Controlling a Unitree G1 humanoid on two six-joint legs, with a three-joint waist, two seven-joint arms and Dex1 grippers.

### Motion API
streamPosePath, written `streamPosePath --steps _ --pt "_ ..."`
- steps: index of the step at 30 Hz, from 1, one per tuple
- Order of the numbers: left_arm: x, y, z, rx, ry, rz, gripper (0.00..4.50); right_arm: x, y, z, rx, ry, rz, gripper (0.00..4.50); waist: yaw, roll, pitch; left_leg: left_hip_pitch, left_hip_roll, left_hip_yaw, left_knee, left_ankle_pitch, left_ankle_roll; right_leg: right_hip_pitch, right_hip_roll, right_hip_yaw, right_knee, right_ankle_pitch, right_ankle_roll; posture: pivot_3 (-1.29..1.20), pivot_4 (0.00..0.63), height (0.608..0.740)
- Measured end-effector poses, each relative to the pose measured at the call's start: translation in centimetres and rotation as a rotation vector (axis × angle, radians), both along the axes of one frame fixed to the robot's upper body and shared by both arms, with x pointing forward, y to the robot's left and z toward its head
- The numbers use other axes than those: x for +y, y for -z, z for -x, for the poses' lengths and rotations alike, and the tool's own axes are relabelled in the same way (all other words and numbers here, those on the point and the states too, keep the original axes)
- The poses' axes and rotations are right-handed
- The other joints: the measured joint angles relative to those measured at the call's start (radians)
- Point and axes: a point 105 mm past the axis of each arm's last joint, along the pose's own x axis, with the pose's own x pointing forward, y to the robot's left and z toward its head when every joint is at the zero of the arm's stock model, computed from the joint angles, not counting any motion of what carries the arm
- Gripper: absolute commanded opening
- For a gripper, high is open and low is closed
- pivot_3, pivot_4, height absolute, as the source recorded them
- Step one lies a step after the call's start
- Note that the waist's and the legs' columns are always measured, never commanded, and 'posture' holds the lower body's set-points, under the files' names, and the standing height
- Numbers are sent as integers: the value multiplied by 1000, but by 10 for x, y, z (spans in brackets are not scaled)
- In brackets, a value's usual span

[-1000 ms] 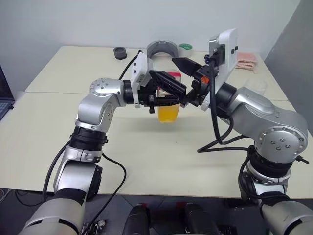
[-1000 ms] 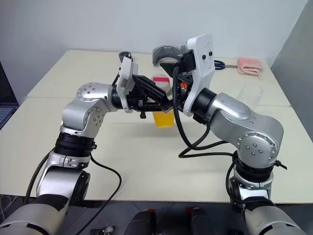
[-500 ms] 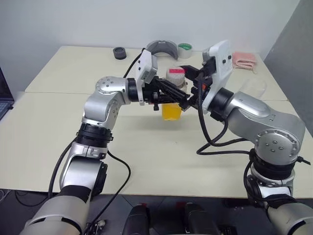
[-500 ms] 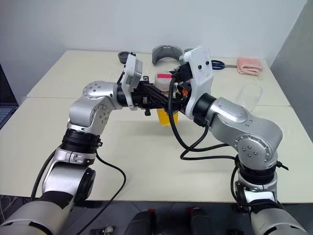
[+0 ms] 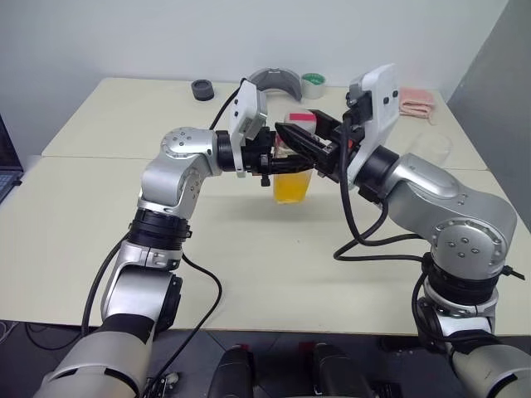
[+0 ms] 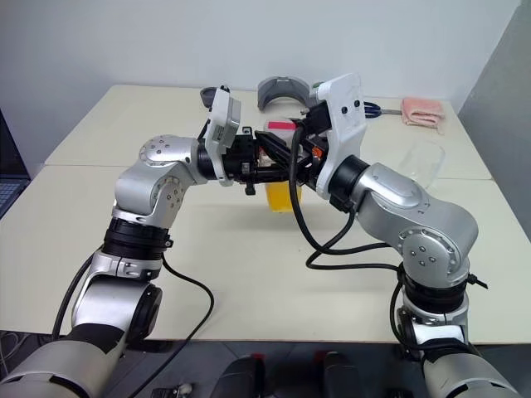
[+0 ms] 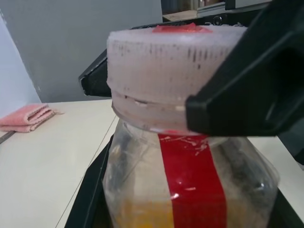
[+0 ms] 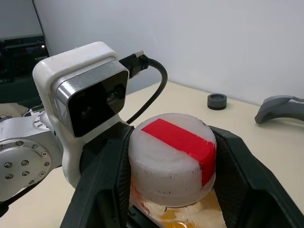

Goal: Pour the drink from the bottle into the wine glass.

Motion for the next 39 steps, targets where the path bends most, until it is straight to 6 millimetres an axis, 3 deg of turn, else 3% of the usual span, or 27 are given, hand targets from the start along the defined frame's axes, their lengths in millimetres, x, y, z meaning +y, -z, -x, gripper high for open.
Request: streamPosePath --steps 6,13,18,22,25,26,29,32,39 --pt "1 3 10 25 17 -2 1817 -5 0 3 -14 -169 74 1980 0 0 0 0 0 0 0 0 0 0 0 0 0 0 0 0 150 740" --pt "9 -3 40 94 74 20 1817 4 -9 6 -84 -653 142 1980 -11 1 1 1 1 -1 0 0 0 0 2 0 0 0 0 0 150 740" --pt "11 -5 49 133 86 31 1817 10 -12 4 -100 -855 162 1980 -11 2 1 1 1 -2 0 0 0 1 2 -1 0 0 0 0 150 740" --pt "3 -1 55 162 112 10 1817 10 -7 5 -99 -888 194 3307 -1 2 1 1 1 -1 0 0 0 1 0 -1 0 0 0 0 150 740" --pt "-3 4 60 183 145 2 1817 0 -1 6 -75 -832 221 4337 5 2 1 0 0 -2 1 0 0 1 -2 -2 0 0 0 0 150 740" --pt "-3 3 60 180 140 1 1817 -7 0 6 -63 -790 223 4463 6 2 1 0 -1 -2 1 0 0 1 -3 -2 0 0 0 0 150 740" --pt "3 4 56 175 104 4 1817 -32 5 10 -37 -620 221 4463 6 2 1 0 -1 -3 0 0 0 1 -3 -1 0 0 0 0 150 740" --pt "5 6 50 173 84 15 1817 -40 7 18 -75 -444 226 4463 1 2 1 0 -1 -2 0 0 0 1 -2 -1 0 0 0 0 150 740" --pt "2 10 32 166 46 28 1817 -18 -5 30 -133 -177 108 4463 -8 2 2 1 1 -3 1 0 0 1 2 0 1 0 0 0 150 740"
